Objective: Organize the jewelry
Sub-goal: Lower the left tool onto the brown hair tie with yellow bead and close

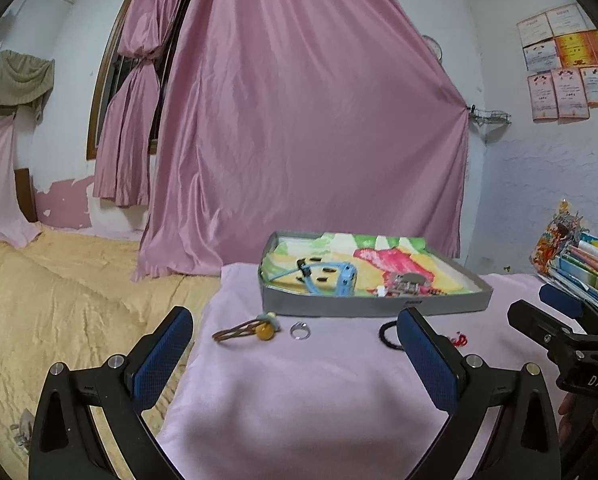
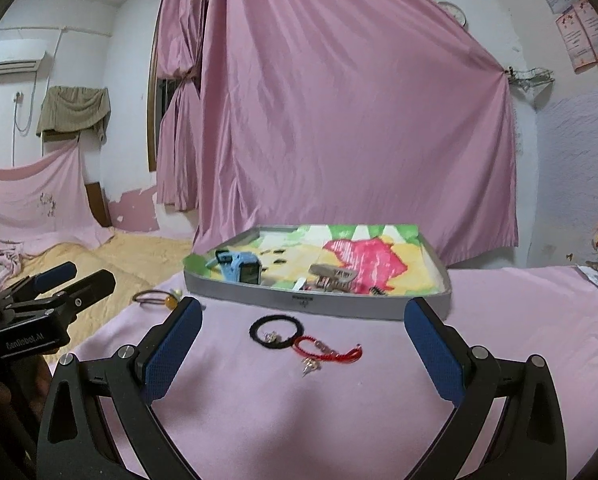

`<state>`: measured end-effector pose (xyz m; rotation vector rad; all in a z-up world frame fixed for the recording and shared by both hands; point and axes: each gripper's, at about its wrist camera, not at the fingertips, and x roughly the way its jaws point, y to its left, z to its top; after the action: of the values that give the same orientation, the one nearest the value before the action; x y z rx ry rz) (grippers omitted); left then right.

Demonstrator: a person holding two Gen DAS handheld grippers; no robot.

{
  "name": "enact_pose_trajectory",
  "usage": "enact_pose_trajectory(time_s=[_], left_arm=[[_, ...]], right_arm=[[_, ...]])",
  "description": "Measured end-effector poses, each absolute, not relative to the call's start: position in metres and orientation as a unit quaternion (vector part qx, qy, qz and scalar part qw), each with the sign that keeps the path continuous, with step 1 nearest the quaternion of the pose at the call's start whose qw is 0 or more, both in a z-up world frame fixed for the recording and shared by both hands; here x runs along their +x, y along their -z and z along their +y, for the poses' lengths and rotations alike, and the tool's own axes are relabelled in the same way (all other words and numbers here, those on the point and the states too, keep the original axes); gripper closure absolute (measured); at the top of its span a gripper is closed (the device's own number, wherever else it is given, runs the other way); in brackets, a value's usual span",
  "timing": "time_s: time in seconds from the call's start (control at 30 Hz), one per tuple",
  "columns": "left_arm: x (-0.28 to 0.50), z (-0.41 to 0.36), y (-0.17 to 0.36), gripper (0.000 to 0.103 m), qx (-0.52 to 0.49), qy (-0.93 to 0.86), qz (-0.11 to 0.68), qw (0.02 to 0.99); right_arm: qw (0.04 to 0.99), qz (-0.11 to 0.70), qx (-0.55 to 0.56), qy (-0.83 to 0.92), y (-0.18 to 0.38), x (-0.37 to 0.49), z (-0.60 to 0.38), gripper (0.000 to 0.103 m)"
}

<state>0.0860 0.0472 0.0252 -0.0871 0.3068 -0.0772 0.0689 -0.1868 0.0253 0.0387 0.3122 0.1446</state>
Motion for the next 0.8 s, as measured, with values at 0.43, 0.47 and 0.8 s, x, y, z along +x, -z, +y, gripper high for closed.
enact_pose_trajectory(time_s=[0.43, 0.47, 0.8], left_arm=[[0.118, 0.072, -0.014, 0.0, -0.052, 0.035, 0.207, 0.976], [0.122, 0.074, -0.013, 0.0, -0.054, 0.036, 0.215, 0.975], [0.158, 0.087, -0.004, 0.0, -0.074, 0.055, 0.282, 0.955]], right_arm=[[0.974, 0.214, 0.007, -0.072, -0.013, 0.098, -0.167, 0.004], [0.972, 0.222, 0.006, -0.072, -0.011, 0.102, -0.166, 0.004], [0.948, 0.302, 0.04, -0.087, 0.0, 0.136, -0.169, 0.004]])
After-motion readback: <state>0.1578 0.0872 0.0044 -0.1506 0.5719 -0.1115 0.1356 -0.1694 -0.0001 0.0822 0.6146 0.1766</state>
